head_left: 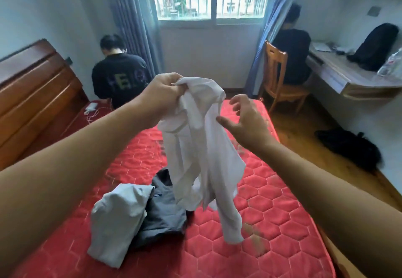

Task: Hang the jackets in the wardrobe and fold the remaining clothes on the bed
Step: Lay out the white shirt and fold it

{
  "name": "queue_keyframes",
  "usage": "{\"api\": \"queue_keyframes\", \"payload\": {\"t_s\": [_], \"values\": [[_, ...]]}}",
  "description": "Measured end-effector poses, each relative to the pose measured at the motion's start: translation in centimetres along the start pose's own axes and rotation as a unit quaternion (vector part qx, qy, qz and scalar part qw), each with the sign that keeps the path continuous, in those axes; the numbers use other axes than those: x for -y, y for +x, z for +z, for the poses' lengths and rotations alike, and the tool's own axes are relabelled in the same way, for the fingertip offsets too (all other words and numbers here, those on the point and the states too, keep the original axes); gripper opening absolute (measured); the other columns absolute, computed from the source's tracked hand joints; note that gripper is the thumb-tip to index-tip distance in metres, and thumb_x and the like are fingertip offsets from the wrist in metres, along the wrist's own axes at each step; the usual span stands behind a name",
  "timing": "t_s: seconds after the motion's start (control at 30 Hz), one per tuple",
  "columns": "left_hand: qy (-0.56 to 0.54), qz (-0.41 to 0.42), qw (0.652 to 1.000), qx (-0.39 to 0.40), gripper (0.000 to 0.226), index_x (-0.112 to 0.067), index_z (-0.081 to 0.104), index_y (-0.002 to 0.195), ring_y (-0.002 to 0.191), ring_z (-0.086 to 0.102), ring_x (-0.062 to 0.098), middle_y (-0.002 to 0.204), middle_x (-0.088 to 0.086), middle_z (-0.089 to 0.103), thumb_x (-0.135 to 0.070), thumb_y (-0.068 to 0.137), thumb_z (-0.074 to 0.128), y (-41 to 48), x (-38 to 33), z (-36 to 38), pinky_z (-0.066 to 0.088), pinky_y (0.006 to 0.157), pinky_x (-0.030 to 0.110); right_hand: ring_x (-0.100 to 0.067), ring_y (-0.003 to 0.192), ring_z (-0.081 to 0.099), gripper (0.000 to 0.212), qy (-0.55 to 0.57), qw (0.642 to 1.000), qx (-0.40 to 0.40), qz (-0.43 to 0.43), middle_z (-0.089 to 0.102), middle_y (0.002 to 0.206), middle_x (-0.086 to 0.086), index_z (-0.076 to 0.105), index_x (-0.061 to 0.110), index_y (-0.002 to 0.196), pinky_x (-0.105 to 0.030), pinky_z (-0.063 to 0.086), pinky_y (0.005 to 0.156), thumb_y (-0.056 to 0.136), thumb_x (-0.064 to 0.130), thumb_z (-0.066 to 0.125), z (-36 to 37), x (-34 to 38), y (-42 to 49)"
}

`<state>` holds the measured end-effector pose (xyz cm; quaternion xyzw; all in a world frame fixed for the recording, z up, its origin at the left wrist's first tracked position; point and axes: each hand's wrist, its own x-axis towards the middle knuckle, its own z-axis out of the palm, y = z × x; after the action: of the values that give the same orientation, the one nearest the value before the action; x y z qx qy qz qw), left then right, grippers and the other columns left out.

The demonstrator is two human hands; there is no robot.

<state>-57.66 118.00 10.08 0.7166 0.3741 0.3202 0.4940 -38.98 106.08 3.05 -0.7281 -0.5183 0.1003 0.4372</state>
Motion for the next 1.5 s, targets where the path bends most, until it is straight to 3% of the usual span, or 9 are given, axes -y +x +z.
{"api": "queue_keyframes", "payload": {"t_s": [0.1, 0.2, 0.33, 0.47, 0.83, 1.0, 1.07, 1.3, 1.5], "values": [[-0.02, -0.026, 0.999, -0.022, 0.025, -0.013, 0.065, 0.079, 0.047, 0.051, 0.009, 0.06, -0.003, 0.057, -0.006, 0.099, 0.052, 0.9, -1.4, -0.5, 0.04, 0.043, 0.018, -0.015, 0.082, 0.056, 0.035, 0.068, 0.983, -0.149, -0.084, 0.057, 0.093, 0.003, 0.051, 0.021, 0.109, -0.041, 0.053, 0.073, 0.092, 0.046, 0.068, 1.5, 1.1, -2.6], [-0.082, -0.061, 0.995, -0.023, 0.033, -0.013, 0.057, 0.07, 0.047, 0.049, 0.011, 0.058, 0.0, 0.052, -0.001, 0.1, 0.05, 1.2, -2.7, -0.3, 0.04, 0.045, 0.019, -0.014, 0.08, 0.058, 0.058, 0.001, 0.993, -0.023, -0.119, 0.06, 0.095, 0.009, 0.043, 0.031, 0.117, -0.033, 0.046, 0.061, 0.08, 0.07, 0.066, 3.8, 3.1, -4.4], [-0.182, -0.072, 0.98, 0.032, 0.022, -0.005, 0.061, 0.089, 0.061, 0.056, 0.015, 0.073, 0.006, 0.056, -0.001, 0.103, 0.045, 0.9, -4.1, 0.2, 0.044, 0.06, 0.027, -0.04, 0.087, 0.064, 0.027, -0.036, 0.999, 0.002, 0.003, 0.071, 0.097, -0.017, 0.059, 0.012, 0.108, -0.032, 0.029, 0.063, 0.09, 0.031, 0.065, 5.2, 4.3, -2.6], [-0.213, -0.045, 0.973, 0.072, 0.019, -0.011, 0.063, 0.112, 0.079, 0.062, 0.02, 0.088, 0.004, 0.066, -0.025, 0.104, 0.052, 0.4, -3.6, 0.2, 0.049, 0.072, 0.032, -0.024, 0.073, 0.058, 0.019, 0.111, 0.992, -0.008, 0.055, 0.07, 0.08, -0.014, 0.063, 0.012, 0.073, -0.038, 0.042, 0.064, 0.091, 0.013, 0.06, 4.5, 5.8, -0.7], [0.004, -0.049, 0.982, 0.181, 0.113, -0.048, 0.024, 0.152, 0.132, 0.051, 0.005, 0.142, -0.01, 0.052, -0.092, 0.056, 0.065, -9.3, 15.2, 0.1, 0.046, 0.109, 0.036, -0.033, 0.09, 0.067, 0.019, 0.524, 0.788, -0.053, 0.319, 0.062, 0.105, -0.02, 0.054, -0.003, 0.12, -0.047, 0.061, 0.07, 0.101, 0.0, 0.053, 1.9, 4.9, 2.9], [0.087, 0.035, 0.993, 0.071, 0.058, -0.05, 0.054, 0.114, 0.1, 0.065, 0.005, 0.107, -0.016, 0.066, -0.044, 0.068, 0.089, -9.0, 15.6, 5.7, 0.054, 0.081, 0.025, -0.039, 0.092, 0.065, 0.013, 0.555, 0.734, -0.073, 0.385, 0.058, 0.114, -0.025, 0.046, 0.001, 0.117, -0.045, 0.058, 0.046, 0.105, 0.004, 0.046, 1.1, 4.2, 3.1], [0.093, 0.023, 0.995, -0.011, 0.016, -0.034, 0.06, 0.087, 0.076, 0.064, 0.015, 0.08, -0.012, 0.066, -0.024, 0.088, 0.073, -7.8, 15.2, 7.0, 0.048, 0.062, 0.026, -0.041, 0.091, 0.067, 0.01, 0.539, 0.744, -0.063, 0.39, 0.061, 0.111, -0.027, 0.049, -0.002, 0.11, -0.047, 0.058, 0.048, 0.104, 0.004, 0.045, 0.2, 3.9, 3.0], [0.069, 0.11, 0.989, -0.065, 0.028, -0.006, 0.066, 0.088, 0.073, 0.055, 0.01, 0.084, 0.013, 0.067, 0.012, 0.085, 0.045, -1.3, 9.5, 4.1, 0.046, 0.066, 0.032, -0.033, 0.085, 0.07, 0.014, 0.087, 0.932, 0.0, 0.351, 0.07, 0.098, -0.015, 0.065, 0.014, 0.102, -0.04, 0.062, 0.06, 0.094, 0.022, 0.057, -5.9, -3.1, 0.8], [0.131, 0.202, 0.971, 0.003, 0.018, -0.008, 0.067, 0.092, 0.078, 0.058, 0.013, 0.083, 0.0, 0.066, 0.0, 0.089, 0.051, 1.7, 2.5, 4.5, 0.047, 0.072, 0.031, -0.034, 0.145, 0.028, 0.092, -0.194, 0.976, 0.039, 0.09, 0.024, 0.16, -0.007, 0.02, 0.037, 0.153, -0.056, 0.035, 0.114, 0.08, 0.046, 0.076, -3.7, -7.2, -1.8]]}}
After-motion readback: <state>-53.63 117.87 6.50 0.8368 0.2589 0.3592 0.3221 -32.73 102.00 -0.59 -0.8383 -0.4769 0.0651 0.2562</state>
